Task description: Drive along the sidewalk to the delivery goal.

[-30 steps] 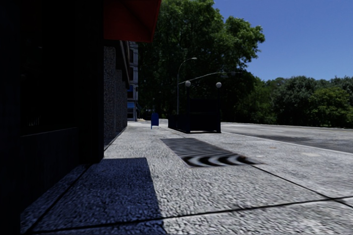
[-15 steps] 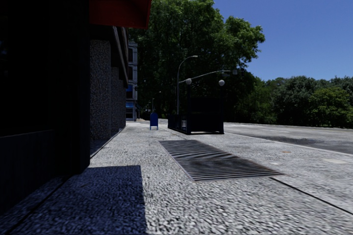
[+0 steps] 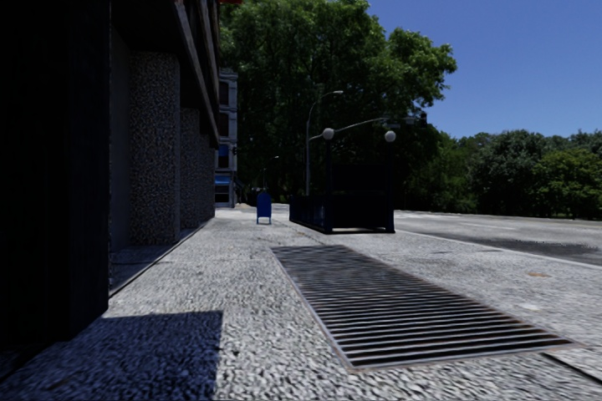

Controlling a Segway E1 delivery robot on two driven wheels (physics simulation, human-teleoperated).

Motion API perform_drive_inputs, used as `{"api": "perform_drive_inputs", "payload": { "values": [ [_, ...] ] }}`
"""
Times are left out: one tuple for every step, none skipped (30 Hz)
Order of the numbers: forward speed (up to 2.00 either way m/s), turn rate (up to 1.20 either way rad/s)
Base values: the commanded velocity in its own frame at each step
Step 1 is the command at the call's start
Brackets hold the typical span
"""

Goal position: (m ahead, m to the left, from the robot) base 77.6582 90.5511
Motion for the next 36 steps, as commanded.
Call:
{"api": "perform_drive_inputs", "payload": {
  "values": [
    [2.0, 0.35],
    [2.0, 0.35],
    [2.0, 0.35],
    [2.0, 0.36],
    [2.0, 0.36],
    [2.0, 0.36],
    [2.0, 0.36],
    [2.0, 0.36],
    [2.0, 0.36],
    [2.0, 0.36],
    [2.0, 0.36],
    [2.0, 0.36],
    [2.0, 0.36],
    [2.0, 0.36],
    [2.0, 0.36],
    [2.0, 0.36],
    [2.0, 0.36],
    [2.0, 0.36],
    [2.0, 0.36],
    [2.0, 0.36],
    [2.0, 0.36],
    [2.0, 0.36],
    [2.0, 0.31],
    [2.0, 0.0],
    [2.0, 0.0],
    [2.0, 0.0],
    [2.0, 0.0],
    [2.0, 0.0],
    [2.0, 0.0],
    [2.0, 0.0],
    [2.0, 0.0],
    [2.0, 0.0],
    [2.0, 0.0],
    [2.0, 0.0],
    [2.0, 0.0],
    [2.0, 0.0]
  ]
}}
